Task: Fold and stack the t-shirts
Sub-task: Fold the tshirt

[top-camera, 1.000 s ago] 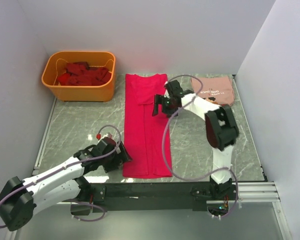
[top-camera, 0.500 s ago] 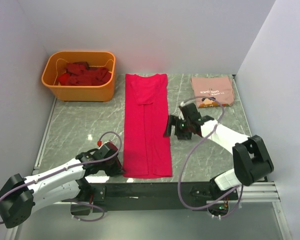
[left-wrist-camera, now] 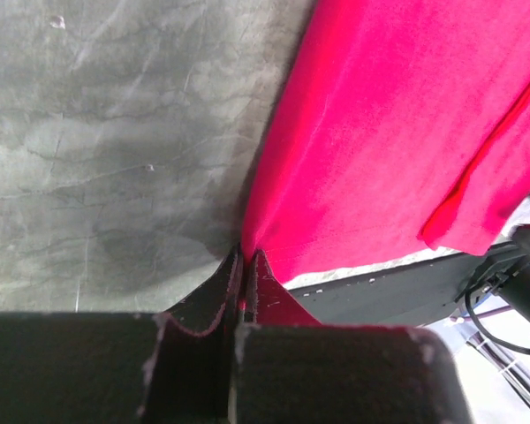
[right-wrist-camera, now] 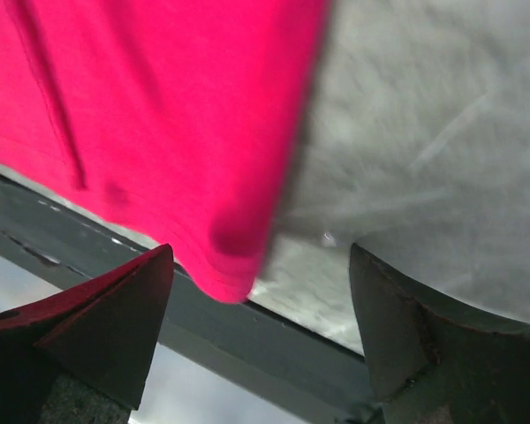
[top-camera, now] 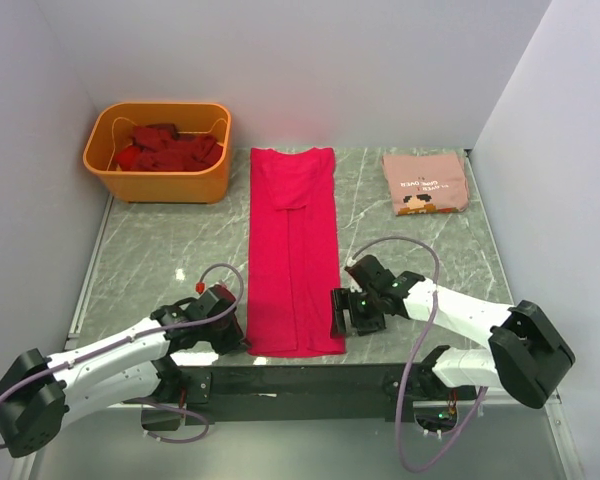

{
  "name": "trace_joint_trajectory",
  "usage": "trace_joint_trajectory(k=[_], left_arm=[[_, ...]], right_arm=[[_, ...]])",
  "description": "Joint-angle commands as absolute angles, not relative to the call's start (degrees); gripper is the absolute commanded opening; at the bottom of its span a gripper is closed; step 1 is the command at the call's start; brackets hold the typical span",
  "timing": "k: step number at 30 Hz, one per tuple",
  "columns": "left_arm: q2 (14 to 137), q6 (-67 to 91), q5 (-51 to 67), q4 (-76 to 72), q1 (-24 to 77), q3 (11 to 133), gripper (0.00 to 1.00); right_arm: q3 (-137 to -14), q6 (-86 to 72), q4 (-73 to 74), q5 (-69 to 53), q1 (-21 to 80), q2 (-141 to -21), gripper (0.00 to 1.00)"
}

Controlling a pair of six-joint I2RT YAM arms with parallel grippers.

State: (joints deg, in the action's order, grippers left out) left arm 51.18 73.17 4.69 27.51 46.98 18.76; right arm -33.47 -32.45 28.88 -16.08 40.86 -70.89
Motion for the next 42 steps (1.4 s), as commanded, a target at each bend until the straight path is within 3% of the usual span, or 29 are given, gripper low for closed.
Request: trace_joint_trajectory(k=[1, 6, 11, 13, 15, 20, 26, 42], left_arm=[[49.6, 74.4, 5.4, 29.1, 47.4, 19.2, 0.01], [48.2, 76.6, 6.2, 28.5, 47.4, 17.6, 0.01], [47.5, 77.5, 6.8, 28.9, 47.4, 17.1, 0.01], [47.1, 77.7, 6.9, 28.5, 47.4, 16.6, 0.01], [46.9, 77.8, 7.2, 28.0, 47.3, 16.3, 0.01], [46.7, 78.5, 8.2, 28.0, 47.4, 16.3, 0.01], [44.8, 79.3, 9.0, 26.5, 47.4, 18.5, 0.01], [59.1, 71.0, -3.3, 22.8, 40.1, 36.3, 0.01]], right_arm=[[-32.3, -35.4, 29.1, -15.5, 42.2, -68.9, 0.85], [-30.7, -37.4, 28.0, -17.1, 44.1, -69.7, 0.71], [-30.0, -39.5, 28.6, -18.5, 46.5, -69.3, 0.66], [-29.7, -40.2, 28.6, -18.1, 47.1, -69.3, 0.59], [-29.5, -40.4, 27.8, -18.2, 47.1, -69.8, 0.44], [-30.8, -40.6, 28.0, -18.9, 47.8, -71.1, 0.19], [-33.0, -39.6, 28.6, -17.3, 47.8, -69.1, 0.00], [-57.0, -32.4, 33.8, 3.9, 44.7, -76.0, 0.00]])
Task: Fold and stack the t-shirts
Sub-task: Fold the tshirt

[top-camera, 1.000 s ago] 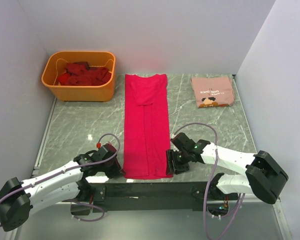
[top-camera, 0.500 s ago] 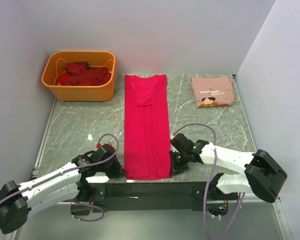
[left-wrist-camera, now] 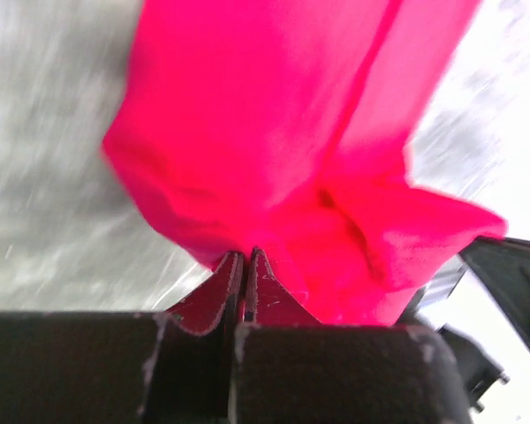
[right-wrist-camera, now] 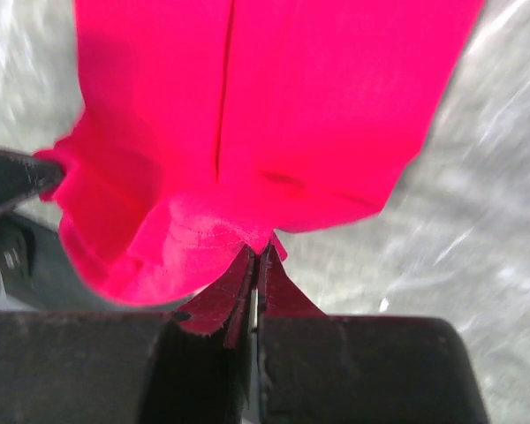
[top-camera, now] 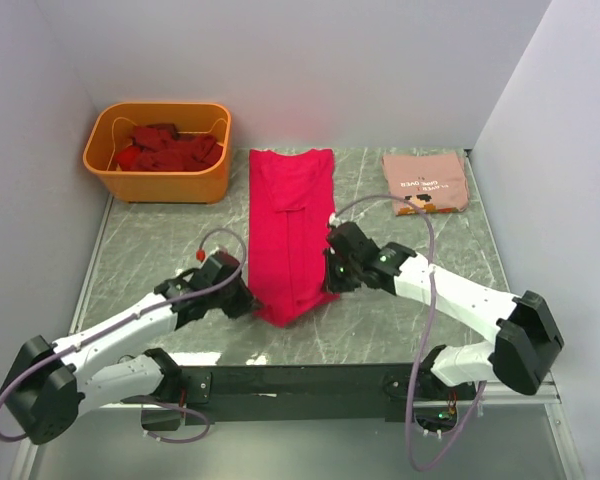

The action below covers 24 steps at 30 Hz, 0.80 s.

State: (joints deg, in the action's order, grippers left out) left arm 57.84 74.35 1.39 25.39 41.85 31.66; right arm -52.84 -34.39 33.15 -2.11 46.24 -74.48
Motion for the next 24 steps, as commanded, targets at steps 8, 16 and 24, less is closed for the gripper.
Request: trace_joint_trajectory(k=[8, 16, 24], left_arm=[[68.8, 65.1, -10.5, 19.6, 35.8, 47.3, 0.01], [79.4, 60.0, -15.7, 18.3, 32.4, 57.4, 0.01], [88.7, 55.2, -18.4, 17.3, 29.3, 65.2, 0.01]], right_arm=[[-62.7, -31.7, 28.2, 1.7, 37.2, -83.1, 0.00], [-70.6, -28.9, 25.0, 1.5, 31.6, -91.0, 0.00], [-78.0, -27.9, 24.4, -1.0, 27.0, -99.9, 0.00]])
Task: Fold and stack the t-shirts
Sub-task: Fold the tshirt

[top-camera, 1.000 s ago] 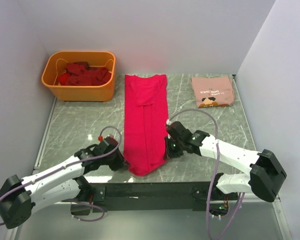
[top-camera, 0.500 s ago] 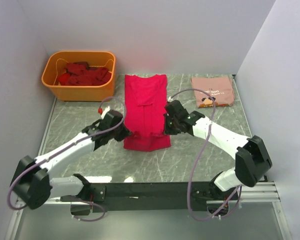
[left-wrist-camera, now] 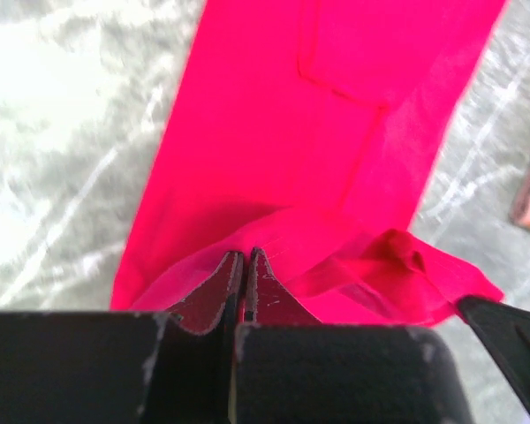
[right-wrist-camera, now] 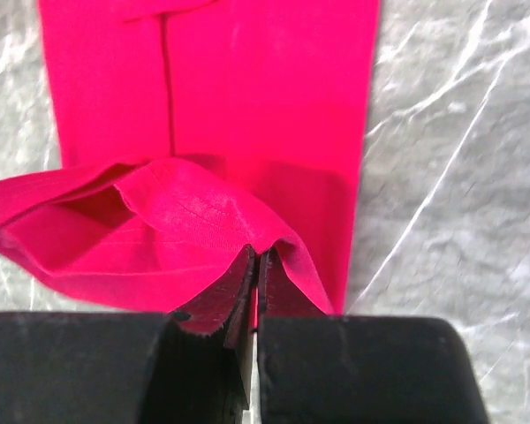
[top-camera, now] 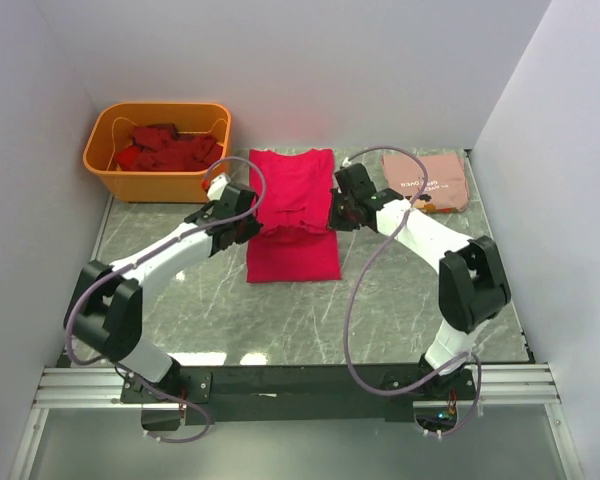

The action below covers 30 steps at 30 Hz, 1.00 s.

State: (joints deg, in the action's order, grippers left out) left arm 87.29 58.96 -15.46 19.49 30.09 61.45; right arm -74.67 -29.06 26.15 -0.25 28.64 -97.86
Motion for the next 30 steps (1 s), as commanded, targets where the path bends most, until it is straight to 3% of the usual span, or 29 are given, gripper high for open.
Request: trace_joint_trajectory(k=[1, 9, 21, 26, 27, 28, 29, 30], left_arm=[[90.5, 54.8, -18.5, 17.2, 29.1, 66.7, 0.01], [97.1, 51.2, -18.4, 13.8, 27.8, 70.8, 0.01], [106.9, 48.3, -19.2, 5.6, 25.8, 74.0, 0.01], [110.2, 47.6, -23.6, 6.8, 25.1, 77.3, 0.11], [111.3, 46.9, -23.5, 6.9, 25.0, 78.6, 0.13], [111.6, 46.8, -23.6, 7.3, 24.9, 79.4, 0.18], [112.0, 46.8, -23.4, 8.3, 24.8, 80.1, 0.31], [112.4, 46.2, -23.1, 8.8, 24.7, 81.1, 0.42]], right_arm=[[-79.4, -27.6, 24.2, -2.2, 26.0, -100.6, 0.00], [-84.5, -27.3, 23.1, -8.2, 22.9, -108.1, 0.00], [-92.1, -27.9, 20.9, -6.9, 20.7, -118.5, 0.00], [-97.5, -28.2, 22.5, -4.5, 19.7, -122.5, 0.00], [-98.3, -28.1, 22.8, -4.6, 19.6, -123.7, 0.03], [-99.4, -27.8, 22.8, -4.8, 19.6, -123.9, 0.18], [-99.8, -27.8, 23.0, -4.8, 19.6, -124.0, 0.27], [-100.7, -27.5, 23.4, -4.7, 19.6, -124.0, 0.44]])
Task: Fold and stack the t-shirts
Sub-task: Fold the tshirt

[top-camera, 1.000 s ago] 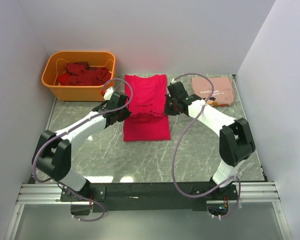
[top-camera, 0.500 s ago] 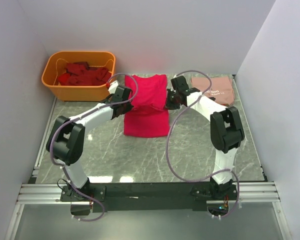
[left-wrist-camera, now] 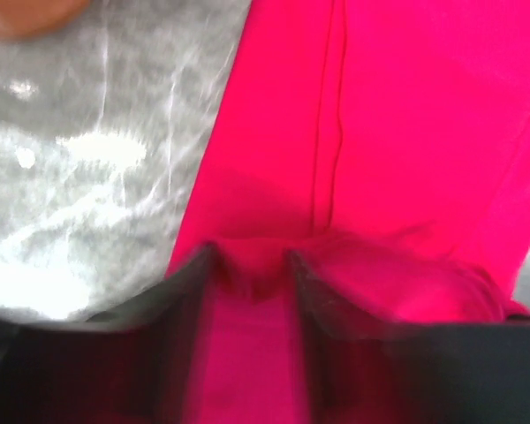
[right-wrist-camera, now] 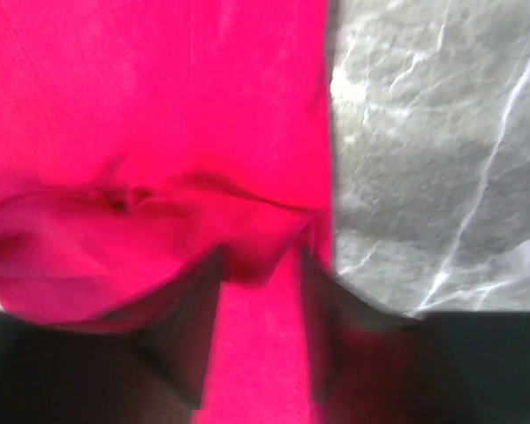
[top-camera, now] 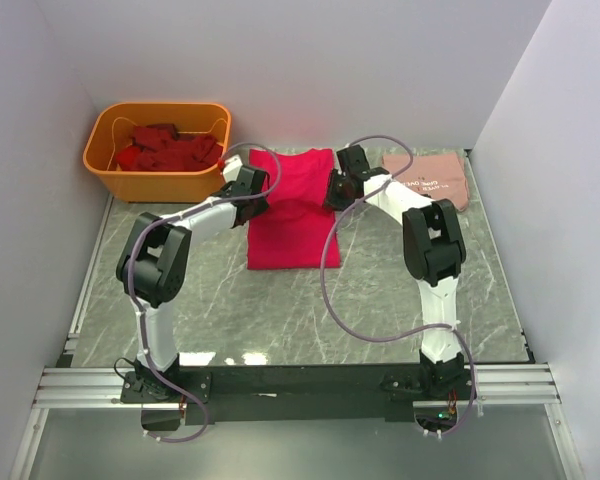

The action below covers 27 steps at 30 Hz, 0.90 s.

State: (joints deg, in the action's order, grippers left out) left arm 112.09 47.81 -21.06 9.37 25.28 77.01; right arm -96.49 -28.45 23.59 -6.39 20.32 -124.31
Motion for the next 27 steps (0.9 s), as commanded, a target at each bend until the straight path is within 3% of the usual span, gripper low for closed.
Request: trace_joint_trajectory(k=[1, 2, 3, 7, 20, 27], left_arm=[[112.6, 46.0, -22.9, 9.1, 24.8, 81.4, 0.55], [112.3, 45.5, -22.0, 9.5, 24.8, 81.6, 0.73], [111.4, 45.4, -21.6, 9.2, 24.8, 81.0, 0.81], [107.3, 45.4, -19.6, 7.7, 25.0, 77.5, 0.99], [88.3, 54.3, -16.6, 5.9, 29.5, 52.3, 0.99], [87.4, 56.3, -13.8, 2.6, 29.4, 45.2, 0.92]], right_arm=[[-101.2, -27.3, 24.1, -4.7, 19.6, -123.9, 0.51], [-101.6, -27.1, 24.4, -4.9, 19.6, -123.3, 0.56], [-101.7, -26.8, 25.0, -5.1, 19.5, -122.9, 0.65], [-96.7, -27.2, 23.8, -6.8, 19.6, -118.3, 0.77], [-65.2, -31.8, 14.7, -16.0, 19.9, -99.6, 0.81], [-60.0, -32.9, 12.4, -17.8, 19.8, -100.2, 0.71]])
